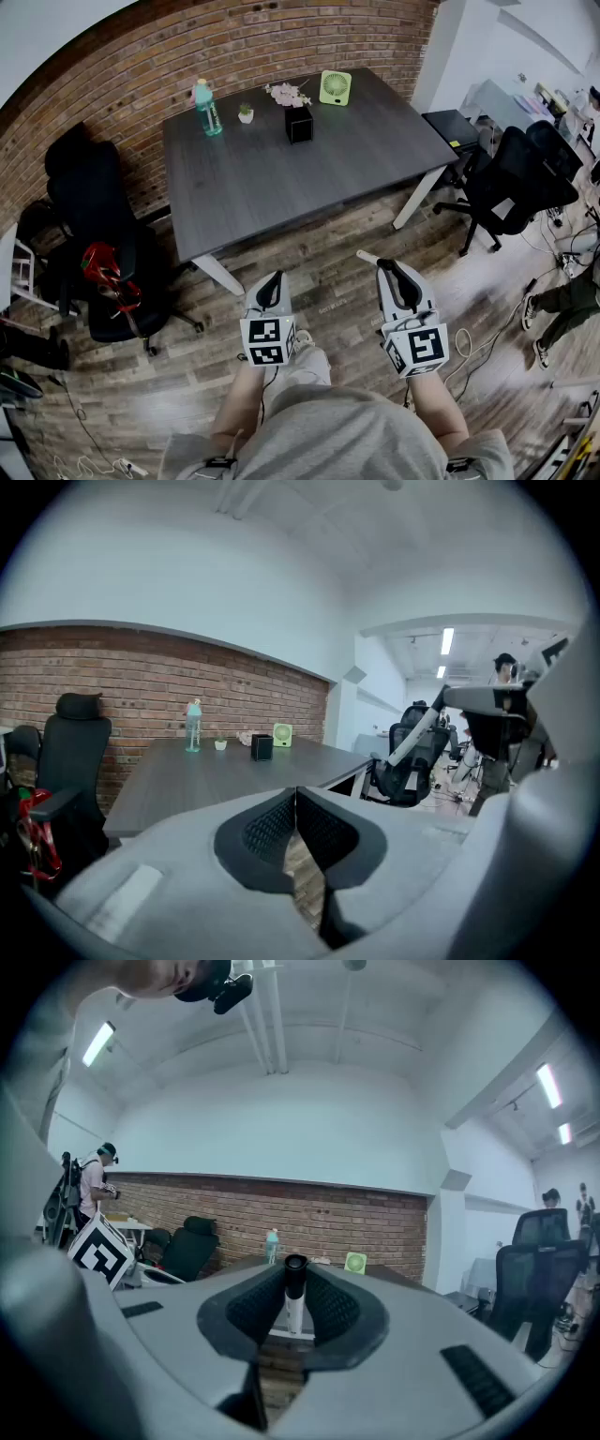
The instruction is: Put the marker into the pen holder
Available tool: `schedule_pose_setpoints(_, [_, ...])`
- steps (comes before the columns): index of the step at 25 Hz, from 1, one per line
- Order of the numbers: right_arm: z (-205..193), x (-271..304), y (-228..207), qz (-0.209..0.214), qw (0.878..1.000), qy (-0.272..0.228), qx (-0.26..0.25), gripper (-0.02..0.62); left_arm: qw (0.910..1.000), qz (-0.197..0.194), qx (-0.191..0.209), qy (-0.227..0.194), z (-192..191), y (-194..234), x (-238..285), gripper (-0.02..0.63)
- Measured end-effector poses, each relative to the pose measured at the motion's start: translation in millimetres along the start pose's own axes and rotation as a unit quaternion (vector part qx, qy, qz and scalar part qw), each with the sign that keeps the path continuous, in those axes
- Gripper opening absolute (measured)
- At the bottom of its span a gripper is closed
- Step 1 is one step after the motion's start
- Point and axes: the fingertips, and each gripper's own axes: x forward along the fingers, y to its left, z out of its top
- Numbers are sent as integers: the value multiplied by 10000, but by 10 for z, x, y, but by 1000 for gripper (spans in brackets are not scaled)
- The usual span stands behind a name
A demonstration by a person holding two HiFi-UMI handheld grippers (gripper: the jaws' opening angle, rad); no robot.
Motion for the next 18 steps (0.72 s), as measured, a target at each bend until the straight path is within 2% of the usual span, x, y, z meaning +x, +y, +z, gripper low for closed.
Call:
schedule_pose_setpoints(6, [-218, -1265, 391, 21, 9996, -131, 241, 72, 10000, 0, 69, 16, -459, -716, -1197, 17])
schedule_pose_setpoints(10, [-323, -1854, 696, 94, 9992, -50, 373, 72, 9999, 56, 99, 85, -651, -963, -1905, 17])
schedule_pose_setpoints(18, [-308, -2462, 896, 196, 9987, -61, 457, 72, 9996, 227, 82, 162, -844, -1153, -2600, 17])
